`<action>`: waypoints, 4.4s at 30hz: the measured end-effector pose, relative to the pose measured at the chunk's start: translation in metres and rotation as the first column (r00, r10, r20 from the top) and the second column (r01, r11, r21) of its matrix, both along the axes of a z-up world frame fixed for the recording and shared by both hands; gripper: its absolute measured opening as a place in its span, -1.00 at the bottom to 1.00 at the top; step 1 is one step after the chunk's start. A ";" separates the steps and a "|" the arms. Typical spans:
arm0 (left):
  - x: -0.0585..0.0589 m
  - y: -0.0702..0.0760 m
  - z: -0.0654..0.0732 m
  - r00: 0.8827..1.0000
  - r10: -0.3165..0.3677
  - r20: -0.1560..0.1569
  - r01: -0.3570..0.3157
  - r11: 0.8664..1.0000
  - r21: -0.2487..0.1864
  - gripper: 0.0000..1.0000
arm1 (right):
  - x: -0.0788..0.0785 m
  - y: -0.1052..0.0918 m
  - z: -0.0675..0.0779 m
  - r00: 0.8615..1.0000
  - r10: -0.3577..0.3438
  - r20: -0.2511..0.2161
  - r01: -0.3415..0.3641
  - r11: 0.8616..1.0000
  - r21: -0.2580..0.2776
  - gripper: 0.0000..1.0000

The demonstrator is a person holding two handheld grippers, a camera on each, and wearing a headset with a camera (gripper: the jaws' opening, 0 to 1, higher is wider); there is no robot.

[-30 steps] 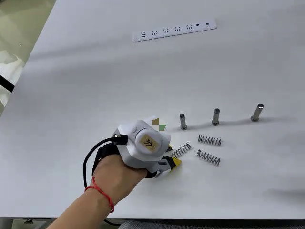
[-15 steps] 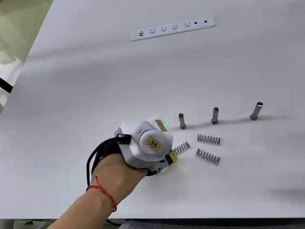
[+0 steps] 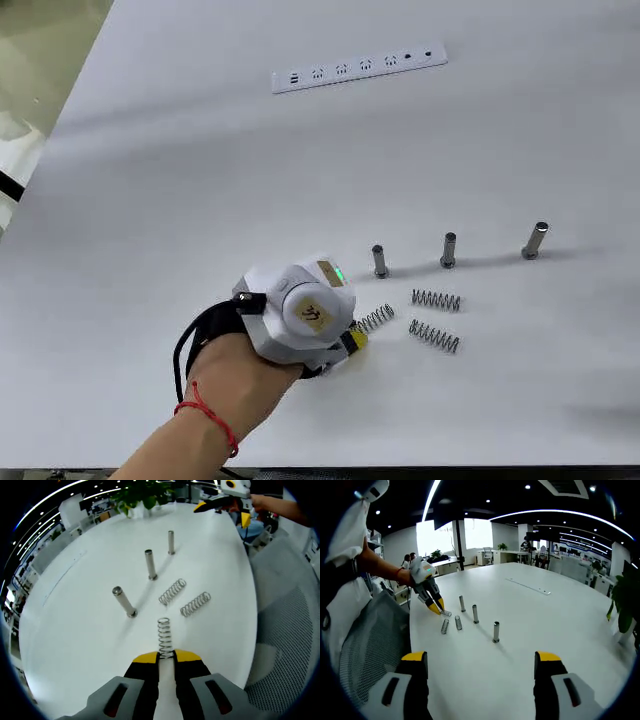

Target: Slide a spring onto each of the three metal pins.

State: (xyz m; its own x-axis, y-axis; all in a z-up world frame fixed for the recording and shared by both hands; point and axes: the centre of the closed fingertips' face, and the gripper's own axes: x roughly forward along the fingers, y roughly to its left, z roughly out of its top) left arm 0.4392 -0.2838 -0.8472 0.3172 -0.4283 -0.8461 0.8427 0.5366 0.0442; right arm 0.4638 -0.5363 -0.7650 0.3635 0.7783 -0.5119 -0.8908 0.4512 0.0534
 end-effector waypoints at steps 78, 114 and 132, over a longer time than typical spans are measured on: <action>-0.003 -0.088 0.188 0.972 0.117 0.206 0.061 0.718 -0.694 -0.78 | -0.011 0.160 0.135 0.955 0.085 -0.284 0.085 0.840 0.536 -0.76; -0.009 -0.097 0.180 0.974 0.049 0.222 0.113 0.744 -0.659 -0.79 | -0.034 0.165 0.135 0.949 0.297 -0.103 -0.268 0.936 0.228 -0.57; -0.017 -0.107 0.168 0.968 -0.028 0.249 0.178 0.776 -0.605 -0.79 | -0.047 0.167 0.115 0.689 0.715 -0.121 -0.707 0.625 -0.332 -0.50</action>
